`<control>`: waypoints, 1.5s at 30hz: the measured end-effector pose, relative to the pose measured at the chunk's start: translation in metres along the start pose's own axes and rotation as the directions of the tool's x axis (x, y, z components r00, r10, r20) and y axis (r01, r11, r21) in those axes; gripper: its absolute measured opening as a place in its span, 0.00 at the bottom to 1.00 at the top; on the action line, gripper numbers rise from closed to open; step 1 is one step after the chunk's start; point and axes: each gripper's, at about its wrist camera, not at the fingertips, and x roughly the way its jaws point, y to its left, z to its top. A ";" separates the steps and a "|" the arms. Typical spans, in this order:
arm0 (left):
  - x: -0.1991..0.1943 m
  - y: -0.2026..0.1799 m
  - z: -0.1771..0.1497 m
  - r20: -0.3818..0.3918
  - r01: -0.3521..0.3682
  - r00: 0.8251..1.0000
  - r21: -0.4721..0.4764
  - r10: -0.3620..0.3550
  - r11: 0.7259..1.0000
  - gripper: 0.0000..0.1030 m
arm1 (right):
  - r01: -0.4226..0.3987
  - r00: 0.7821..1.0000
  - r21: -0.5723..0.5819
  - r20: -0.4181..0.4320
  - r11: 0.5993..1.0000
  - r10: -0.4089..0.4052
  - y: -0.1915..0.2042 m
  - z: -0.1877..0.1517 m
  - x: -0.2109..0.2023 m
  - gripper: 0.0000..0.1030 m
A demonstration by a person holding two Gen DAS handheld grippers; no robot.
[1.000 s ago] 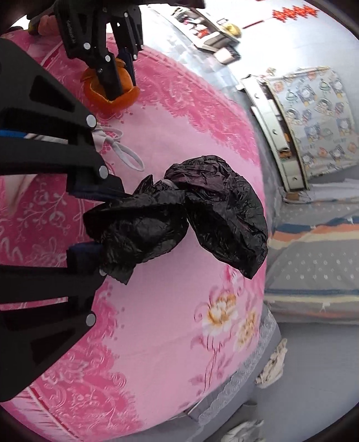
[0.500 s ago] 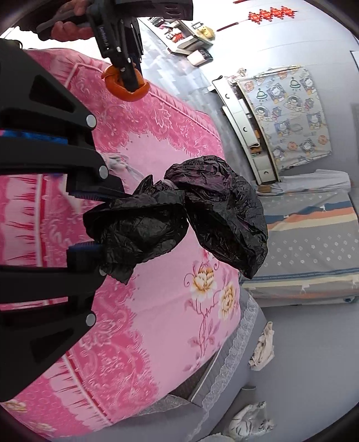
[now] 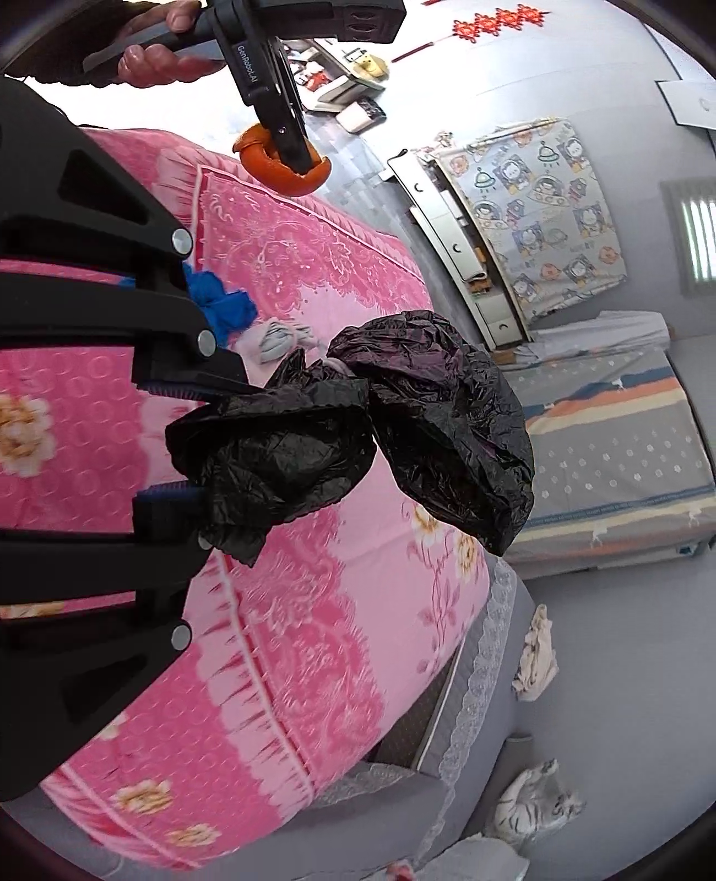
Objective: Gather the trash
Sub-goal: 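Carry the orange peel and black bag with both tools over the yellow bin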
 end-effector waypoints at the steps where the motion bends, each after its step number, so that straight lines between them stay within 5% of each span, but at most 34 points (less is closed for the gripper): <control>1: -0.002 -0.008 -0.001 0.001 0.009 1.000 0.010 -0.009 1.000 0.25 | 0.004 1.000 0.006 0.007 1.000 -0.004 -0.003 -0.004 -0.007 0.21; 24: -0.011 -0.163 -0.037 -0.087 0.256 0.967 0.249 -0.241 0.934 0.25 | 0.165 0.984 0.163 0.040 0.973 -0.174 -0.088 -0.080 -0.117 0.21; 45: 0.023 -0.278 -0.078 -0.252 0.433 0.900 0.408 -0.357 0.804 0.25 | 0.399 0.908 0.370 -0.032 0.839 -0.418 -0.171 -0.170 -0.199 0.21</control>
